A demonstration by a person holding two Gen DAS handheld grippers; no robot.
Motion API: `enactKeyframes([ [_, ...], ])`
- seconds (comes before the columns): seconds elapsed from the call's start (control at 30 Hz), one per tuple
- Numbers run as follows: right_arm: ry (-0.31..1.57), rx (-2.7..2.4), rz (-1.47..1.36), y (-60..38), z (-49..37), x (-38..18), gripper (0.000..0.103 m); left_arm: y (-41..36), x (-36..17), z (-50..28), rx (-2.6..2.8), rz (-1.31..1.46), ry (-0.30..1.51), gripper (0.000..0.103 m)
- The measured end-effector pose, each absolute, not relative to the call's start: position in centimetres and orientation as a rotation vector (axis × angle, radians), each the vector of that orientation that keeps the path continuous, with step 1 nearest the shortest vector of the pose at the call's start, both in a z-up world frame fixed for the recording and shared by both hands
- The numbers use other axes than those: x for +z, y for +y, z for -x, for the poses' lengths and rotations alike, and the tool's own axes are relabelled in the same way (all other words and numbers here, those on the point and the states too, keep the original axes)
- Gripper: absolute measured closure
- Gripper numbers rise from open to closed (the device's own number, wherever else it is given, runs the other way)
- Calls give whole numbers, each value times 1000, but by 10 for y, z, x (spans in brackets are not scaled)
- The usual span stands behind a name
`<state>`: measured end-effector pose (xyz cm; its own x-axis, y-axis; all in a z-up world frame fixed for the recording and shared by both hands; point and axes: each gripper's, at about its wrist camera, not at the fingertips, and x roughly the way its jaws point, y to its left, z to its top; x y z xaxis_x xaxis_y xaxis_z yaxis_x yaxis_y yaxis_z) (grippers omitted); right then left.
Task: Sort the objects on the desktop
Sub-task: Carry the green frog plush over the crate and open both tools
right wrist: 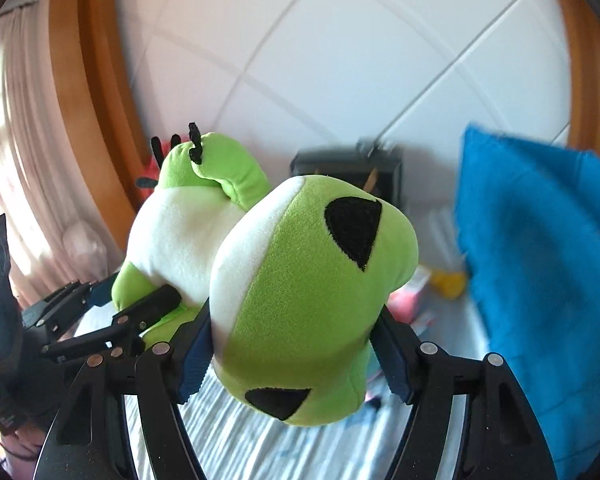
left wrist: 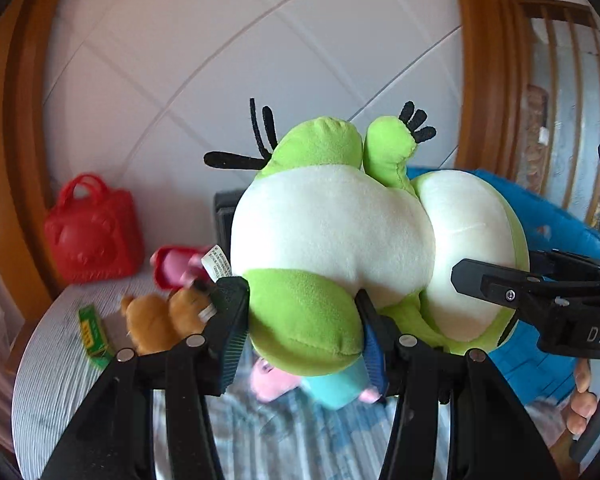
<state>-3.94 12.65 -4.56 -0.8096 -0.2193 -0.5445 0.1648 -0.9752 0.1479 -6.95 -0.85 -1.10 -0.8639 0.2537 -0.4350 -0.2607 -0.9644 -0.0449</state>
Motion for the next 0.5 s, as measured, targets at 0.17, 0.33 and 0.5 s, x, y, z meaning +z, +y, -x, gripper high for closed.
enactKeyframes([
  [0.17, -151, -2931, -701, 196, -2, -4, 32, 70, 27, 57, 2750, 504, 60, 53],
  [0.33, -185, -3052, -598, 278, -38, 18, 32, 165, 51, 49, 2673, 428, 104, 53],
  [0.5, -226, -3146, -564, 355, -65, 22, 32, 255, 61, 40, 2603, 415, 153, 53],
])
